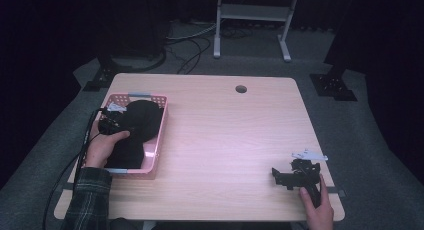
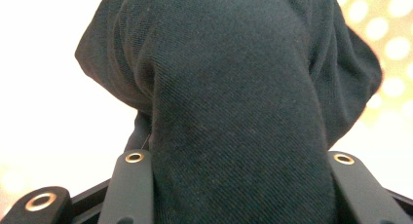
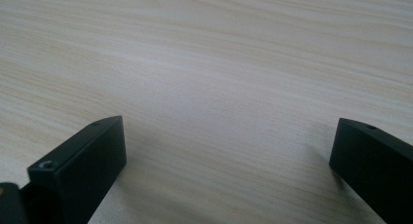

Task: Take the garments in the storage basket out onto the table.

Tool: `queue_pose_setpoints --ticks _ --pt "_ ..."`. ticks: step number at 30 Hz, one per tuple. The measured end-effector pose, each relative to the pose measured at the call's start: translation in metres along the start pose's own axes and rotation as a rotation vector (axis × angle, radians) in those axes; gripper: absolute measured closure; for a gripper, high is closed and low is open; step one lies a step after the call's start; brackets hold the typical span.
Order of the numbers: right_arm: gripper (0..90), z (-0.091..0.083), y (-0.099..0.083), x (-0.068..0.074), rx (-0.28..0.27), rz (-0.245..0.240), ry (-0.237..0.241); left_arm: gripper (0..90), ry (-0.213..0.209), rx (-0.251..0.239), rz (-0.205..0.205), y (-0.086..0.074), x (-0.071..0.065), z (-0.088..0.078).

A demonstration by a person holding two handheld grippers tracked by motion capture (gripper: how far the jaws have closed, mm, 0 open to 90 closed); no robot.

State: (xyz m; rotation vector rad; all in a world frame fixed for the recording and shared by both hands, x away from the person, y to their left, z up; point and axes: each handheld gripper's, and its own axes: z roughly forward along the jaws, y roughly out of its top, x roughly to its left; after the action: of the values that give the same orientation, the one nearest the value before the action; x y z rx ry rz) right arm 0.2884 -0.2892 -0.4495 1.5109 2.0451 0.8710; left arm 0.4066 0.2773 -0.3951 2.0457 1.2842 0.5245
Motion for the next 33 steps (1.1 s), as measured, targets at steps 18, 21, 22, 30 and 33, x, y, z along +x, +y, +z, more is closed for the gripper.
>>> queue_pose_setpoints --ticks 18,21,22,30,33 --pt "0.0 0.0 0.0 0.0 0.0 0.0 0.0 51.4 0.034 -0.249 -0.038 0.016 -0.001 -0.039" --pt "0.0 0.0 0.0 0.0 0.0 0.0 0.0 51.4 0.033 -0.273 -0.04 0.017 -0.002 -0.042" --pt "0.0 0.0 0.0 0.0 0.0 0.0 0.0 51.3 0.034 -0.29 -0.042 0.018 -0.002 -0.044" --pt "0.0 0.0 0.0 0.0 0.0 0.0 0.0 51.0 0.031 -0.407 -0.04 0.023 -0.006 -0.055" --pt "0.0 0.0 0.0 0.0 0.0 0.0 0.0 51.0 0.03 -0.444 -0.042 0.024 -0.007 -0.06"
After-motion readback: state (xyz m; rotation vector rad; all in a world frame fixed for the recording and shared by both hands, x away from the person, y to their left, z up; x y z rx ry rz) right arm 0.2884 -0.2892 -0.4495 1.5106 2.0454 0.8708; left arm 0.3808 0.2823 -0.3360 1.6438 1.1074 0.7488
